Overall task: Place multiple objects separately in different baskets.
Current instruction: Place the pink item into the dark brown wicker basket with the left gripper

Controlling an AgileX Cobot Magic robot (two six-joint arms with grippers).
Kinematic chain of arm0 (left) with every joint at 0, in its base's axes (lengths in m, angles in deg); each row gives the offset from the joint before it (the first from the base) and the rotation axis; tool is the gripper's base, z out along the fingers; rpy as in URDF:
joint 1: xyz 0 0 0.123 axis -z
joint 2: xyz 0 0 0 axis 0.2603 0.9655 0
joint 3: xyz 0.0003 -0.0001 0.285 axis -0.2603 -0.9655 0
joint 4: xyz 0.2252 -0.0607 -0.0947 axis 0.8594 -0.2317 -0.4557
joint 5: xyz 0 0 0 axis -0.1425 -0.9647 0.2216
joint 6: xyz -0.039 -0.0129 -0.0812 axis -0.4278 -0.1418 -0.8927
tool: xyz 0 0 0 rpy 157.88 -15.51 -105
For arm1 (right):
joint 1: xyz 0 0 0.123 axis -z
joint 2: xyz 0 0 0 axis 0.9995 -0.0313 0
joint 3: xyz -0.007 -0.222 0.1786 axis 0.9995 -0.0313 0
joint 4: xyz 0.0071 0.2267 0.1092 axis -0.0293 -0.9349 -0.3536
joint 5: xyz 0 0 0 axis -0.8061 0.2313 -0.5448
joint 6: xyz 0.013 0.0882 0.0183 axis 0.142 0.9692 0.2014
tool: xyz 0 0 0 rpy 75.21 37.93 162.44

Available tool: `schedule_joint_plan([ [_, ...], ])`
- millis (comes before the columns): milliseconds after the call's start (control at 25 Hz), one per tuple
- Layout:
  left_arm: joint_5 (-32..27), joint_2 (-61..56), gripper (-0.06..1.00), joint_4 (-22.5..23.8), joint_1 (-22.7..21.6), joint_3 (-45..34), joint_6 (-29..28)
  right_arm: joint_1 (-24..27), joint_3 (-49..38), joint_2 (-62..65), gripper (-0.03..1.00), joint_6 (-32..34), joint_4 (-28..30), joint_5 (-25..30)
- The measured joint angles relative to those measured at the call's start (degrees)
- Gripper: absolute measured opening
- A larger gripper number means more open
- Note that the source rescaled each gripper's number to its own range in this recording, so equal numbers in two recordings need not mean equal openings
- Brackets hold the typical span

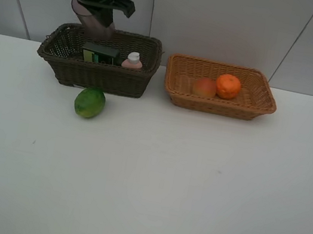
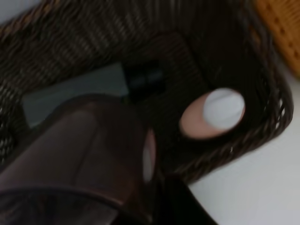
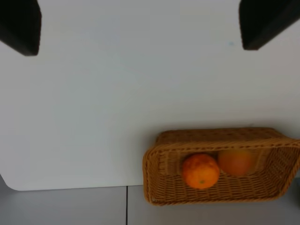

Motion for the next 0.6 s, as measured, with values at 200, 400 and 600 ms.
schedule_joint_plan([
  [200, 3.0, 3.6, 0.00, -0.4, 0.5, 0.2, 0.5, 0.0, 0.0, 0.0, 0.77, 0.0, 0.0, 0.0],
  [400, 0.4, 3.8, 0.00, -0.3, -1.9, 0.3, 0.3, 0.0, 0.0, 0.0, 0.77, 0.0, 0.0, 0.0],
  [600, -2.4, 3.8, 0.00, 1.0, -5.7, 0.3, 0.2, 0.0, 0.0, 0.0, 0.77, 0.0, 0.0, 0.0],
])
